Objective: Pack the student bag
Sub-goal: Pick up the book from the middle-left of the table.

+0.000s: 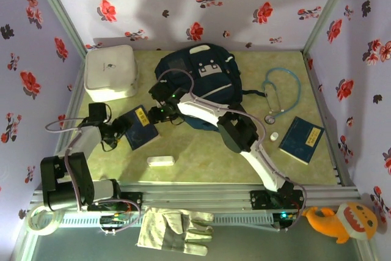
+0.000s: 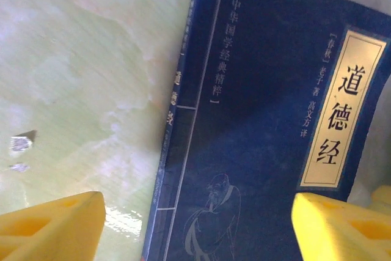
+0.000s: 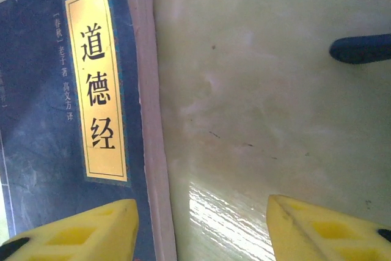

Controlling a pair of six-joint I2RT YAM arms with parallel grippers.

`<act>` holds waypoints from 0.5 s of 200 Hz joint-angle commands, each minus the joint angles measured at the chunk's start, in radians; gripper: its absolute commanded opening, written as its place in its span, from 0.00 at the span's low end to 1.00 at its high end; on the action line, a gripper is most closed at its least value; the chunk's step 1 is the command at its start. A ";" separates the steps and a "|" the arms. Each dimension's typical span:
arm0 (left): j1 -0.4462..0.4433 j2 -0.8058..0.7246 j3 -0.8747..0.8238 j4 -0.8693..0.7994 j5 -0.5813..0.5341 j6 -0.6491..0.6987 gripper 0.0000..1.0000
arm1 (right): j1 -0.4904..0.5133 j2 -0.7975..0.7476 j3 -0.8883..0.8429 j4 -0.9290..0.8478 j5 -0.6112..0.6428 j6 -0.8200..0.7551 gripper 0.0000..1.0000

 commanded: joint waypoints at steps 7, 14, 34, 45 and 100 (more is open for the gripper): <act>0.004 0.024 -0.008 0.027 0.053 0.013 0.74 | 0.013 0.036 0.051 -0.035 -0.031 -0.028 0.55; 0.004 0.027 -0.008 0.028 0.054 0.015 0.73 | 0.015 0.039 0.052 -0.035 -0.031 -0.029 0.54; 0.004 0.030 -0.007 0.026 0.056 0.017 0.69 | 0.018 0.045 0.053 -0.031 -0.035 -0.036 0.53; 0.004 0.033 -0.006 0.026 0.059 0.021 0.68 | 0.019 0.051 0.057 -0.031 -0.040 -0.037 0.52; 0.005 0.059 -0.011 0.028 0.062 0.034 0.62 | 0.022 0.075 0.073 -0.045 -0.030 -0.033 0.47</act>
